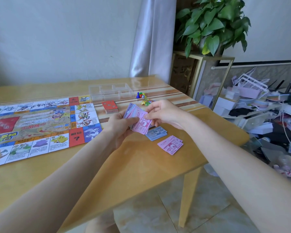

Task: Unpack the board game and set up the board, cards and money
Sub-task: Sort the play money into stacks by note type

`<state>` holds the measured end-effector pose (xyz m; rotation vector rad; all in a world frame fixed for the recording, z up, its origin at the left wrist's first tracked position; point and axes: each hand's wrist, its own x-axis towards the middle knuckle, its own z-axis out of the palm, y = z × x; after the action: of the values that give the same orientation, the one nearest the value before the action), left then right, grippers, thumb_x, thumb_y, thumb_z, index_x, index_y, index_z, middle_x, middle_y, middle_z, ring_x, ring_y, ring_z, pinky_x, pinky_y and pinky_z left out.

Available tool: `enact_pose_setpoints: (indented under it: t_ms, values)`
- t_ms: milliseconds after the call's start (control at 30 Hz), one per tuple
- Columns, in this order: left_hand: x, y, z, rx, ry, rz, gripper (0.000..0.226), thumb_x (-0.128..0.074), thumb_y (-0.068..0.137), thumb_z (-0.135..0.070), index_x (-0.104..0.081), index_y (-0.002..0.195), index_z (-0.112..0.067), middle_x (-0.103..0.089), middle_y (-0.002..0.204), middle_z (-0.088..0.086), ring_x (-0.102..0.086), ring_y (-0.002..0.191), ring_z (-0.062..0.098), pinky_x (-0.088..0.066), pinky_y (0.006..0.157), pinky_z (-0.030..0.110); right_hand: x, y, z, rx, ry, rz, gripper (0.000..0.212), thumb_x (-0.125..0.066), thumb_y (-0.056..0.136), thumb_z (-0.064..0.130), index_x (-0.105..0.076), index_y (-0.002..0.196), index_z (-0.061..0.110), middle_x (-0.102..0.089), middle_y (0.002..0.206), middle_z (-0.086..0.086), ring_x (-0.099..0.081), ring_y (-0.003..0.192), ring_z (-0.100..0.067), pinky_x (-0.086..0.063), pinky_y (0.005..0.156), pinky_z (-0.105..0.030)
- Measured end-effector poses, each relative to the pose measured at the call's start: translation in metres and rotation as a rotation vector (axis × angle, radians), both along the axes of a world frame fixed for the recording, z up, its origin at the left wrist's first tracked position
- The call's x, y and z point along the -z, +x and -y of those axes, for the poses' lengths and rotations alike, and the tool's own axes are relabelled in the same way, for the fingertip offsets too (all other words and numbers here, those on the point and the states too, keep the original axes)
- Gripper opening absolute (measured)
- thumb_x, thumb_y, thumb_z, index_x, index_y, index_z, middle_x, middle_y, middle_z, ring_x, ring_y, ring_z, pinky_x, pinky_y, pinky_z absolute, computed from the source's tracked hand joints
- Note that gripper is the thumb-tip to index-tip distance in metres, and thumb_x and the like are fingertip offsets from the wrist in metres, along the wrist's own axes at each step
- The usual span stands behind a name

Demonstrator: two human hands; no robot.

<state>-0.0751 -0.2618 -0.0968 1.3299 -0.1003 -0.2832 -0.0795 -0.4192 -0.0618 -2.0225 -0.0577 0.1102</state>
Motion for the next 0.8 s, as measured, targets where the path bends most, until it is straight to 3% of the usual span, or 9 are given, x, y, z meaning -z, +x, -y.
enact_pose_setpoints:
  t_ms: [133,200,300,600,700,800]
  values:
    - [0.003,0.003,-0.003,0.015,0.052,0.061,0.027,-0.057,0.083,0.012,-0.063,0.094,-0.012,-0.068,0.09,0.007,-0.065,0.078,0.017,-0.056,0.072,0.026,0.003,0.005,-0.005,-0.084,-0.171,0.025,0.032,-0.063,0.085,-0.002,-0.053,0.114,0.004,-0.059,0.072,-0.003,-0.055,0.055,-0.013,-0.045,0.047,-0.018]
    - [0.003,0.005,-0.003,0.035,0.048,0.079,0.027,-0.055,0.084,0.012,-0.063,0.094,-0.013,-0.068,0.089,0.005,-0.066,0.076,0.014,-0.057,0.07,0.024,0.005,0.007,-0.006,-0.076,-0.204,0.051,0.036,-0.064,0.084,0.0,-0.054,0.119,0.003,-0.06,0.074,-0.002,-0.056,0.055,-0.013,-0.045,0.047,-0.018]
    - [0.001,0.009,-0.003,0.057,-0.007,0.069,0.021,-0.049,0.091,0.005,-0.063,0.096,-0.01,-0.067,0.089,0.007,-0.064,0.075,0.013,-0.056,0.062,0.02,0.006,0.011,-0.003,-0.013,-0.152,0.091,0.034,-0.064,0.084,0.0,-0.056,0.116,0.003,-0.062,0.074,-0.003,-0.055,0.053,-0.012,-0.045,0.048,-0.019]
    - [0.005,0.019,0.0,-0.031,-0.045,0.012,0.026,-0.051,0.088,0.01,-0.059,0.11,-0.002,-0.065,0.095,0.012,-0.064,0.08,0.02,-0.057,0.063,0.02,0.007,0.013,0.006,0.0,-0.098,0.079,0.028,-0.062,0.084,-0.003,-0.059,0.111,0.003,-0.061,0.075,-0.005,-0.055,0.051,-0.01,-0.044,0.045,-0.017]
    - [0.002,0.022,-0.003,-0.048,-0.062,-0.014,0.026,-0.05,0.087,0.01,-0.059,0.108,-0.002,-0.065,0.093,0.012,-0.064,0.081,0.021,-0.058,0.065,0.021,0.002,0.011,0.016,-0.028,-0.056,0.004,0.027,-0.059,0.086,-0.005,-0.058,0.113,0.0,-0.061,0.078,-0.01,-0.06,0.049,-0.01,-0.048,0.047,-0.018]
    - [-0.001,0.021,-0.002,-0.014,-0.063,-0.023,0.025,-0.051,0.087,0.01,-0.059,0.107,-0.003,-0.066,0.092,0.011,-0.065,0.078,0.02,-0.058,0.065,0.021,-0.005,0.004,0.025,-0.06,-0.026,-0.12,0.02,-0.06,0.086,-0.004,-0.058,0.107,0.0,-0.066,0.085,-0.013,-0.067,0.06,-0.018,-0.055,0.055,-0.02]
